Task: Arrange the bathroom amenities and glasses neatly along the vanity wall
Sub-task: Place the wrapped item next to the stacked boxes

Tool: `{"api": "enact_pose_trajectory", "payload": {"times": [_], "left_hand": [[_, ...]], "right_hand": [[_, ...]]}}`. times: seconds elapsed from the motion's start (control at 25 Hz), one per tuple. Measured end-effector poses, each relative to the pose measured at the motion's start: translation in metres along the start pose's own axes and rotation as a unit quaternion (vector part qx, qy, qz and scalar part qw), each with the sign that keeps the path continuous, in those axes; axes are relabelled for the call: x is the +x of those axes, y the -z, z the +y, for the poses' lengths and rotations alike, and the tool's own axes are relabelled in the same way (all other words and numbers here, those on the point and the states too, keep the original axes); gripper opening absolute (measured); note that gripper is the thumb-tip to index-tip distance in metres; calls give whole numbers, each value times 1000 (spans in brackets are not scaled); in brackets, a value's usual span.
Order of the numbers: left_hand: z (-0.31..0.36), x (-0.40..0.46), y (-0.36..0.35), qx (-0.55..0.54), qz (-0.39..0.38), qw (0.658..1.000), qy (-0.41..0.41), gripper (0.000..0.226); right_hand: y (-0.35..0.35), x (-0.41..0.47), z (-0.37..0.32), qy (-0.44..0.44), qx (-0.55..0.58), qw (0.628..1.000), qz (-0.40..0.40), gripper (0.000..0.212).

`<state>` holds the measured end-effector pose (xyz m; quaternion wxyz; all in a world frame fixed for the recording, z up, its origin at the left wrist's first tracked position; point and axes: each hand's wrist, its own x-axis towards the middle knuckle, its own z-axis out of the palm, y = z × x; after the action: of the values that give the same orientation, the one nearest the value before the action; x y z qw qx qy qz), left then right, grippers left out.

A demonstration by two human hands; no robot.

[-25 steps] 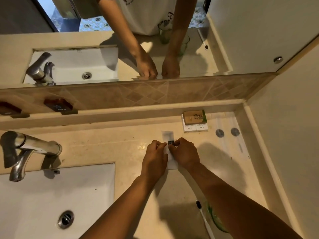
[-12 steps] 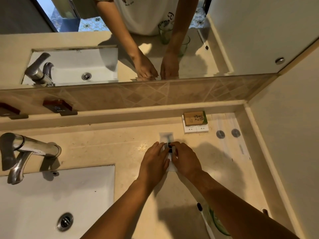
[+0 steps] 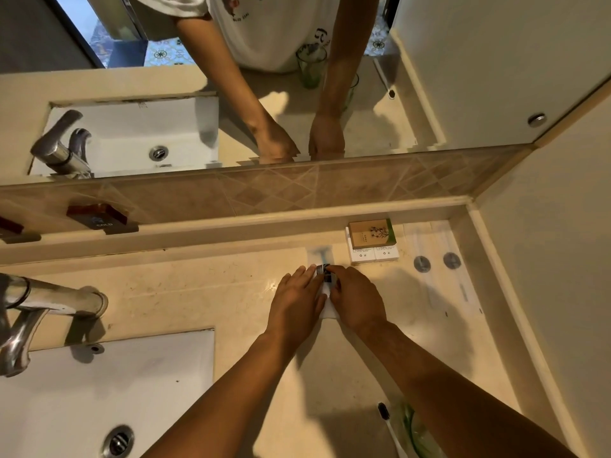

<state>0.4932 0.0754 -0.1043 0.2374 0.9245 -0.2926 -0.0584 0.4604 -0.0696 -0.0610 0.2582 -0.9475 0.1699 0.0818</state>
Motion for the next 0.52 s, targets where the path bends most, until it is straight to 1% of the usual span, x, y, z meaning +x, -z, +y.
{"api": "enact_pose_trajectory", "payload": {"times": [0.28,0.52], "left_hand": [[-8,29,-3,-23,8,1000,4,43],[-4,36,4,-32,30,999,2,42]], "right_hand": [[5,25,-1,-14,-17,1000,-2,41],[2,32,-2,-19,-10,1000,14,38]]}}
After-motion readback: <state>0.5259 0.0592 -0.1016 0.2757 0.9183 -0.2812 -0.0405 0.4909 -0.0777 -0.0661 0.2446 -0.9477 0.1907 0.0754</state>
